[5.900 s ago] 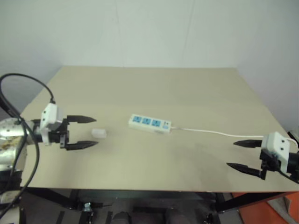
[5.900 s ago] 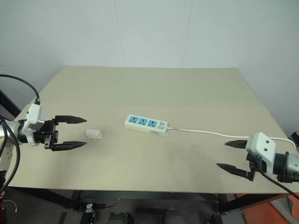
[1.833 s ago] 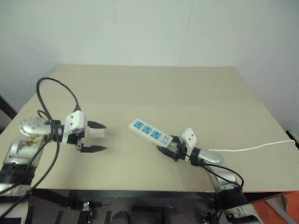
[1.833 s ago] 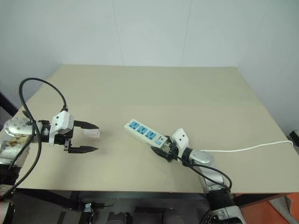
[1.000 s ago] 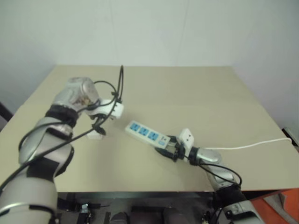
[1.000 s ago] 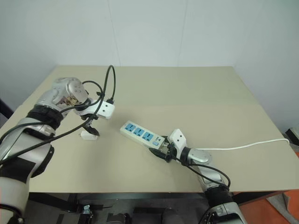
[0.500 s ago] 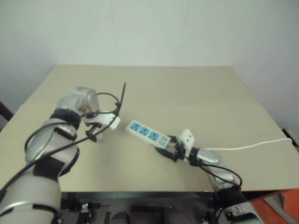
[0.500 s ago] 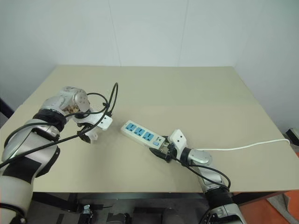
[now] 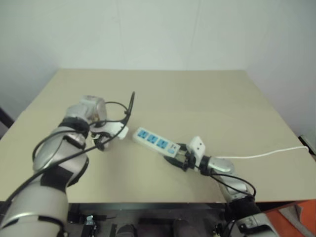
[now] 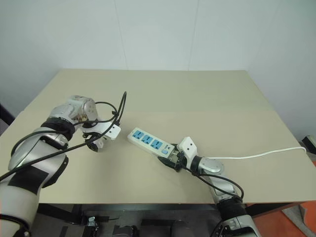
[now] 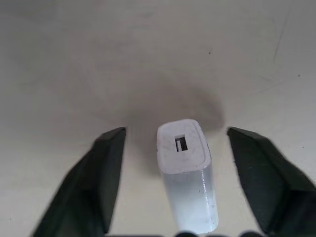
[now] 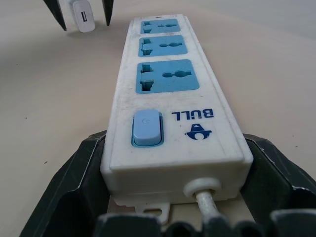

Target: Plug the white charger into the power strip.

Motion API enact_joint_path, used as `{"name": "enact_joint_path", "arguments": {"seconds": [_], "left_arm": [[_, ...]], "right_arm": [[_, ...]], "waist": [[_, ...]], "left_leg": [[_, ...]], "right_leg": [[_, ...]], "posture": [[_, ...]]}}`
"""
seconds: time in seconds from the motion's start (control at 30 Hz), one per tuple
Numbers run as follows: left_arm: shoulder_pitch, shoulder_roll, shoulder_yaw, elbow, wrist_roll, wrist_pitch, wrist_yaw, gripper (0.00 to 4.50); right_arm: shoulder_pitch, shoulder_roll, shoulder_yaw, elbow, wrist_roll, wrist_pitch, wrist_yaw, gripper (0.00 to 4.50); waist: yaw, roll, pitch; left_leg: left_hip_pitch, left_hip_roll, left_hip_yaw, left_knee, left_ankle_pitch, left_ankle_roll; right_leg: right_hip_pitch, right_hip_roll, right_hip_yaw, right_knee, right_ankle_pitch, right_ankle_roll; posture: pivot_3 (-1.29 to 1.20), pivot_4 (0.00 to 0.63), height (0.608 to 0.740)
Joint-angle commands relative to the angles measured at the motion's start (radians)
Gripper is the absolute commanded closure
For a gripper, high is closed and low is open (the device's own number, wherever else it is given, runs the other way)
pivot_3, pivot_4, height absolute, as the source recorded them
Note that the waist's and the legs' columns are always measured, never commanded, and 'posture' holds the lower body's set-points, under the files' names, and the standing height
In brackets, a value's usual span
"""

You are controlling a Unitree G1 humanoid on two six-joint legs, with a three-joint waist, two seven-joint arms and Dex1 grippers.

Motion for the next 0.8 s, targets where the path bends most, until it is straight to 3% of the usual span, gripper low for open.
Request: {"name": "enact_joint_path", "arguments": {"seconds": [0.03, 0.13, 0.33, 0.47, 0.63, 0.8], "left_arm": [[-0.009, -0.008, 0.006, 0.009, 0.008, 0.014, 0.013, 2.45], [-0.012, -0.01, 0.006, 0.013, 0.009, 0.008, 0.014, 3.42], [-0.046, 0.005, 0.113, -0.042, -0.106, -0.036, -0.024, 3.47], [-0.073, 0.007, 0.294, -0.122, -0.354, 0.018, -0.159, 3.47], [0.033, -0.007, 0.516, -0.272, -0.841, 0.221, -0.174, 3.47], [0.261, 0.019, 0.52, -0.489, -1.122, 0.346, -0.174, 3.47]], "right_arm": [[0.022, -0.014, 0.024, 0.016, -0.032, 0.005, 0.003, 1.09], [0.021, -0.015, 0.023, 0.017, -0.032, 0.006, 0.003, 1.09], [0.0, -0.033, 0.032, 0.023, -0.014, -0.002, 0.066, 1.09], [-0.052, -0.047, 0.03, 0.083, 0.019, -0.045, 0.181, 1.09], [-0.176, -0.03, 0.058, 0.26, -0.002, -0.154, 0.318, 1.09], [-0.279, 0.008, 0.078, 0.418, -0.014, -0.229, 0.423, 1.09]], "waist": [[0.0, 0.0, 0.0], [0.0, 0.0, 0.0], [0.001, 0.0, 0.0], [0.004, 0.0, 0.0], [-0.009, 0.0, 0.0], [-0.034, 0.0, 0.0]], "left_leg": [[0.0, 0.0, 0.0, 0.0, 0.0, 0.0], [0.0, 0.0, 0.0, 0.0, 0.0, 0.0], [0.0, 0.0, 0.0, 0.0, 0.0, 0.0], [-0.001, 0.0, 0.0, 0.0, 0.0, 0.0], [0.0, 0.0, 0.0, 0.0, 0.0, 0.0], [0.007, 0.001, -0.001, 0.0, 0.0, 0.001]], "right_leg": [[0.0, 0.0, 0.0, 0.0, 0.0, 0.0], [0.0, 0.0, 0.0, 0.0, 0.0, 0.0], [0.0, 0.0, 0.0, 0.0, 0.0, 0.0], [0.0, -0.001, -0.001, 0.0, 0.0, 0.0], [0.0, -0.001, -0.001, 0.001, 0.0, 0.0], [0.003, 0.0, 0.0, 0.007, 0.0, 0.001]], "posture": [[0.0, 0.15, 0.74], [0.0, 0.15, 0.74], [0.0, 0.15, 0.74], [0.0, 0.15, 0.74], [0.0, 0.15, 0.74], [0.0, 0.15, 0.74]]}}
